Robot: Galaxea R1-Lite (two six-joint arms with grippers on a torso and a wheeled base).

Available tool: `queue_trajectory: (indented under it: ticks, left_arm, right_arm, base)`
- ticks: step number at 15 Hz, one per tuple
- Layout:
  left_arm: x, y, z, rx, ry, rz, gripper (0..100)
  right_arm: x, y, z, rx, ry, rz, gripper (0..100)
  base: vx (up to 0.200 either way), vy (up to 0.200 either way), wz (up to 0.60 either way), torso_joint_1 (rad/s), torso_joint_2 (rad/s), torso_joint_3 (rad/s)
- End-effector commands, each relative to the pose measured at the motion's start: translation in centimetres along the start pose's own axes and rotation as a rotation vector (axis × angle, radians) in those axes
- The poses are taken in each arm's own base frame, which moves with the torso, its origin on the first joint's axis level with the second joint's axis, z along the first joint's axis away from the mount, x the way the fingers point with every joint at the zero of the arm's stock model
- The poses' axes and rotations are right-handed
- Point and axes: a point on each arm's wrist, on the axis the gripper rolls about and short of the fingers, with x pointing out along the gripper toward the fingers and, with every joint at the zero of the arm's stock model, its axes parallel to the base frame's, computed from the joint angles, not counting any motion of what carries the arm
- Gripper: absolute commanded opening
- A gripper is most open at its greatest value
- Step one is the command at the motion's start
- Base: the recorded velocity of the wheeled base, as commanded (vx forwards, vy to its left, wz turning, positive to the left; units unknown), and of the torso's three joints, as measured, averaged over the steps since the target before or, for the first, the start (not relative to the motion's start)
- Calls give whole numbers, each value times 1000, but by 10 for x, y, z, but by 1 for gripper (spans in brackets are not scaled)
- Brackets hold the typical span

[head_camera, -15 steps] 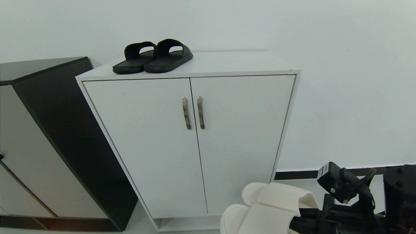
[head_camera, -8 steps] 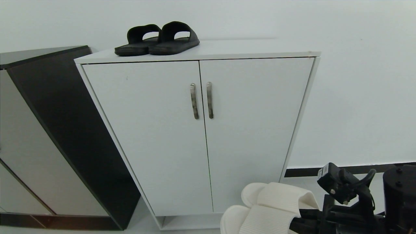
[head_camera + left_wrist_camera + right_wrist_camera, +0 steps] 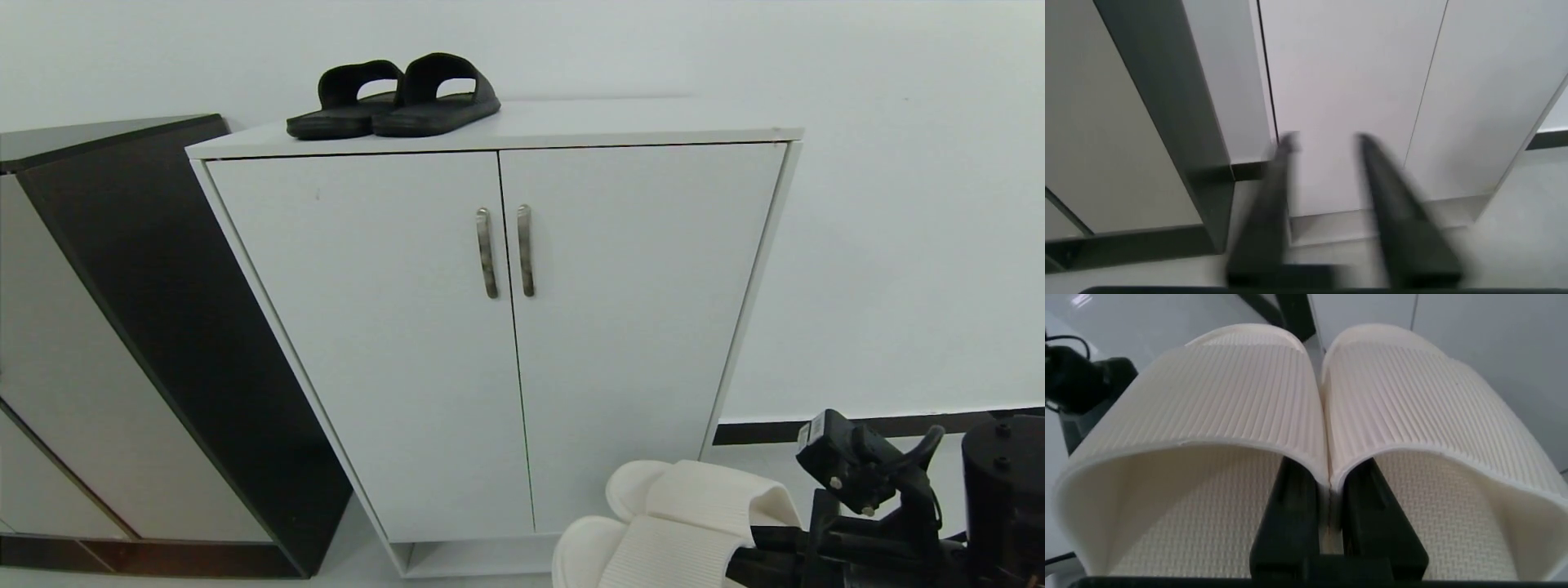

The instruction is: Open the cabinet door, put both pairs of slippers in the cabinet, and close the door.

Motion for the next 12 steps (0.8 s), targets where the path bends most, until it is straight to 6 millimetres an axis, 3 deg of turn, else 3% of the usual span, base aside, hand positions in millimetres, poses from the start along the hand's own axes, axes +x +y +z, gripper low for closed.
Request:
queue_trajectory:
  ticks: [1, 5, 7, 8, 12]
  left_arm:
    - [1, 0, 0, 1, 9, -2, 100]
    - [22, 1, 9, 37, 243, -97, 100]
    - [42, 2, 67, -33, 122, -109, 100]
    - [62, -1, 97, -64, 90, -195, 100]
    - [110, -15, 116, -19, 199, -504, 100]
  right_arm:
    - [0, 1, 0, -2, -1, 3, 0]
    - [1, 2, 3, -13, -45, 12, 0]
    - [1, 2, 3, -11, -45, 9, 0]
    - [2, 2, 4, -13, -45, 7, 0]
    - [10, 1, 8, -14, -47, 9, 0]
  base:
    - [0, 0, 0, 0, 0, 0]
    - [0, 0, 0, 0, 0, 0]
    - [0, 0, 0, 0, 0, 0]
    - [0, 0, 0, 0, 0, 0]
    - [0, 0, 0, 0, 0, 0]
